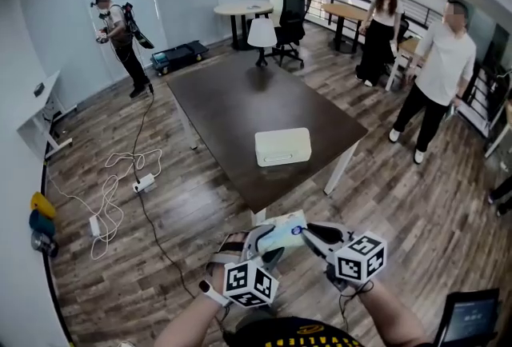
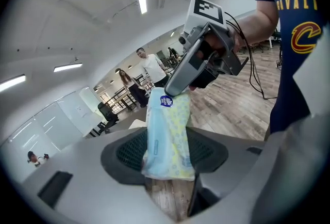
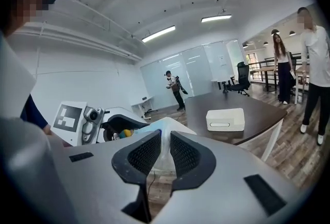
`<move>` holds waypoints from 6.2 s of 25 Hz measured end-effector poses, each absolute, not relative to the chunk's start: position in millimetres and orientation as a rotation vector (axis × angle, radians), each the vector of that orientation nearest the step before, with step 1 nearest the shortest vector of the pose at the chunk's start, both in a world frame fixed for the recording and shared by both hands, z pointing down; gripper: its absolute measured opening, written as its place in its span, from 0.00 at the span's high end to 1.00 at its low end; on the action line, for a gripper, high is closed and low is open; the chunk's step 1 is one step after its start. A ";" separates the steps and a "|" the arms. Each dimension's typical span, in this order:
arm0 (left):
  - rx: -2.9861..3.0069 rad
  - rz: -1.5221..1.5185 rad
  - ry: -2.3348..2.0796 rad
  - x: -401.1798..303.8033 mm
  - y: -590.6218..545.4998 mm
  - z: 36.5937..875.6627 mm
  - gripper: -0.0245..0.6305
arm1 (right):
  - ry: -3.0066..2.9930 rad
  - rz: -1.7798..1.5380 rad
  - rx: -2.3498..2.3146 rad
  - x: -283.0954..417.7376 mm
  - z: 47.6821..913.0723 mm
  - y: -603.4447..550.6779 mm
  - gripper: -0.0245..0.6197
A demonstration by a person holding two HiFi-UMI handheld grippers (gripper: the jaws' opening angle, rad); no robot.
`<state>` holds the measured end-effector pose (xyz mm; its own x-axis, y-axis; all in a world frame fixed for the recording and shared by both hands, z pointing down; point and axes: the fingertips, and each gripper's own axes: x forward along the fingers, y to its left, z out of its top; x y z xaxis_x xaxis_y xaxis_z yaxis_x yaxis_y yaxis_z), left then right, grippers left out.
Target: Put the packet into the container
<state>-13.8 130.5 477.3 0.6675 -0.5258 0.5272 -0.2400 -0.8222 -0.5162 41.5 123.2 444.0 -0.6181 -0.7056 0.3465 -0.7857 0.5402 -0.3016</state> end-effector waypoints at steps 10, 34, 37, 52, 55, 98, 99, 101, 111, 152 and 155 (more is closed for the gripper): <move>-2.593 -0.804 0.525 -13.0 52.6 467.1 0.63 | -2.702 0.900 1.372 44.6 422.5 53.4 0.92; -3.534 -0.060 0.987 -27.2 -82.2 460.9 0.54 | -2.797 1.010 1.286 108.0 414.7 -93.0 0.94; -3.799 0.205 1.007 -14.1 -111.7 478.2 0.54 | -2.807 1.001 1.256 123.6 412.5 -118.0 0.94; -3.801 0.347 1.239 38.7 -178.1 483.5 0.78 | -2.849 1.085 1.106 160.4 430.8 -188.0 0.94; -3.766 0.270 1.300 35.5 -187.9 485.0 0.80 | -2.817 1.060 1.089 158.9 441.0 -197.3 0.94; -4.003 -0.166 1.199 23.3 -309.5 584.9 0.86 | -2.335 1.372 1.281 153.5 579.5 -303.4 0.93; -4.003 -0.175 1.206 24.9 -310.4 586.5 0.86 | -2.330 1.375 1.275 154.6 581.6 -304.7 0.93; -4.005 -0.192 1.224 27.5 -311.6 590.8 0.86 | -2.317 1.375 1.265 157.3 586.9 -306.2 0.93; -3.905 -0.552 1.299 32.3 -310.9 623.3 0.86 | -2.234 1.381 1.203 158.7 625.8 -304.0 0.93; -3.520 -1.382 1.397 35.0 -299.6 657.8 0.83 | -2.042 1.262 1.140 150.6 664.8 -296.8 0.93; -3.508 -1.392 1.397 36.9 -299.6 656.9 0.83 | -2.037 1.247 1.139 151.7 665.2 -297.1 0.91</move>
